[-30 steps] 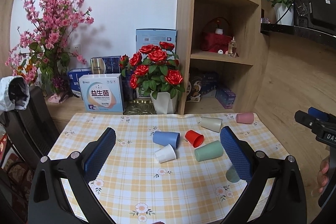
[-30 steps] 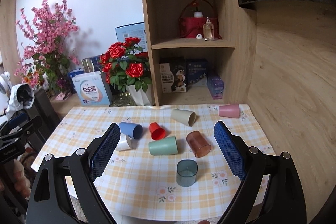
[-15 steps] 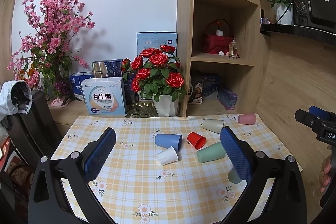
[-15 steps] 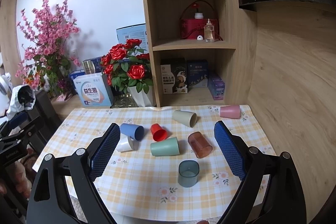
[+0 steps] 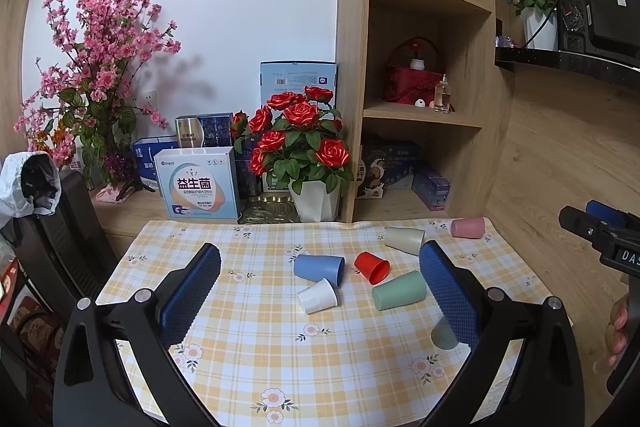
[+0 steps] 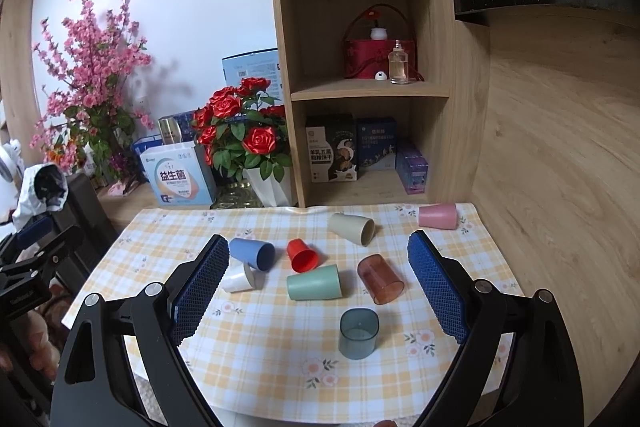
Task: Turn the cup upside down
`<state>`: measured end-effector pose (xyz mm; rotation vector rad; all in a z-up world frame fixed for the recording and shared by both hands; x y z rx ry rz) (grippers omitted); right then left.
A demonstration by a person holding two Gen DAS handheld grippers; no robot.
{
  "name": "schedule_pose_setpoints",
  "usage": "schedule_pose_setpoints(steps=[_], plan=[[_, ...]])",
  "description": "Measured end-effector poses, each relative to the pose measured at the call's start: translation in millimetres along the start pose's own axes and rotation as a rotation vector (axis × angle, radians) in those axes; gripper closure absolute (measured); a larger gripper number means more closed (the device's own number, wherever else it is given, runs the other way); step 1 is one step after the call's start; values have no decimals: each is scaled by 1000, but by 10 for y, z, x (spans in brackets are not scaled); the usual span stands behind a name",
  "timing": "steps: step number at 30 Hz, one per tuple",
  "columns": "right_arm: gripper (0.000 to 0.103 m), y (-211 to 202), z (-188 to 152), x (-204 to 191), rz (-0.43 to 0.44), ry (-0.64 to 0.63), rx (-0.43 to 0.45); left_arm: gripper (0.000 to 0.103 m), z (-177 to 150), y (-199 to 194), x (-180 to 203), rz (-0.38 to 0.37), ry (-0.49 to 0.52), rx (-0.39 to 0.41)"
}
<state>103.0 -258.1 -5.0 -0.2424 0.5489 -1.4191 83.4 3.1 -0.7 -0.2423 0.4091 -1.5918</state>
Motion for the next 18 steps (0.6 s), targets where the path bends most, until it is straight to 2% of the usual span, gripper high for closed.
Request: schedule_pose_setpoints(steps=[18], plan=[[15, 6, -1, 7, -1, 0, -5, 6, -17, -5, 17, -12, -16, -10]])
Point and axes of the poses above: each gripper's, at about its wrist camera, not at the fingertips, and y roughly the way its jaws point, x to its right, z to its top, the point moved 8 cm from there along y, roughly the way its jaws point, and after that the axes turned 7 degrees about y, right-handed, at the moved point
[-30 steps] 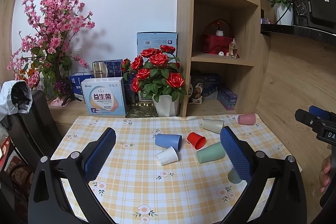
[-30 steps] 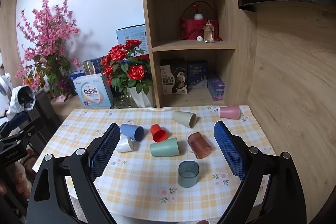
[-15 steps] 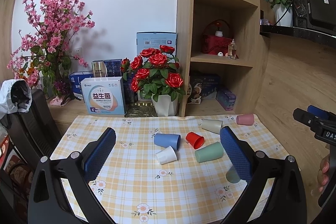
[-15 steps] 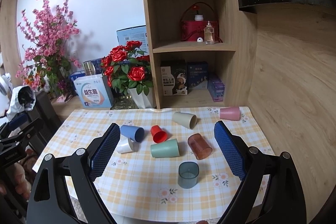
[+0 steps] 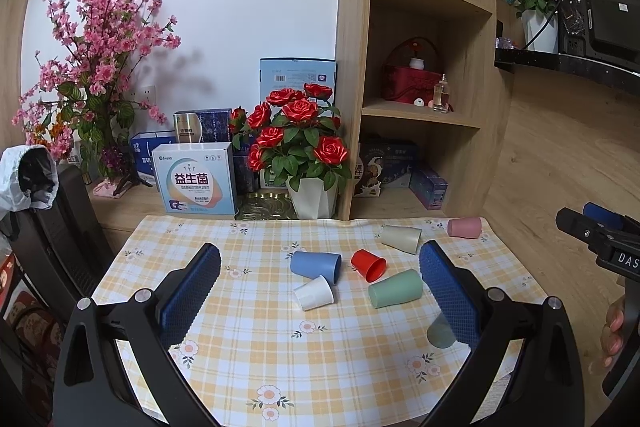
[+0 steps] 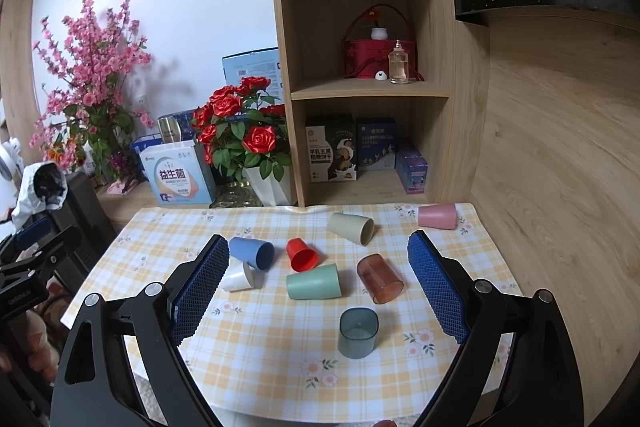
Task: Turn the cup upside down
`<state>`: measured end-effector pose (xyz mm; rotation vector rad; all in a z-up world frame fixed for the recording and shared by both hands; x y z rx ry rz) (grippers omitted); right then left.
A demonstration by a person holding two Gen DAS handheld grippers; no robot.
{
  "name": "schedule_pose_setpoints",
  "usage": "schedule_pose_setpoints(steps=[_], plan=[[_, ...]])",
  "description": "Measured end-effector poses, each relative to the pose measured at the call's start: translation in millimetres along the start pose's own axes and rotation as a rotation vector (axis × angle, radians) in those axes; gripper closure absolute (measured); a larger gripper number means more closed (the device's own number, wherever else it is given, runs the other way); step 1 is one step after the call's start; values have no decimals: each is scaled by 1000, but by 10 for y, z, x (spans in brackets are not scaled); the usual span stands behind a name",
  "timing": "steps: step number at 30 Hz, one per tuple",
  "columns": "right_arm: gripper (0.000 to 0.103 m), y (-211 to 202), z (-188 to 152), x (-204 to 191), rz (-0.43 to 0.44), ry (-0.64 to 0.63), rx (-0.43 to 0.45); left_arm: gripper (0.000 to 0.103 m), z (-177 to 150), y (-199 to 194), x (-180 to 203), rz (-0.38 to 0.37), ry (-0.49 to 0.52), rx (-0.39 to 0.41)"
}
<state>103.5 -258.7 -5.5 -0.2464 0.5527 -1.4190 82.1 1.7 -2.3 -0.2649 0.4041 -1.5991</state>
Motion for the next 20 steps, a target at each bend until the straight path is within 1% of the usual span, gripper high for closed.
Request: schedule_pose_setpoints(steps=[13, 20], plan=[[15, 19, -50, 5, 1, -2, -7, 6, -25, 14, 16, -10, 3, 1], [15, 28, -60, -3, 0, -3, -8, 6, -34, 13, -18, 1, -9, -6]])
Point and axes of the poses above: each gripper's, at about its wrist camera, not at the fingertips, and y roughly the way its jaws point, x to its right, z to its top, the point moved 8 cm from there along y, roughly the way its jaws point, and after that the axes turned 7 degrees about y, right-handed, at the moved point
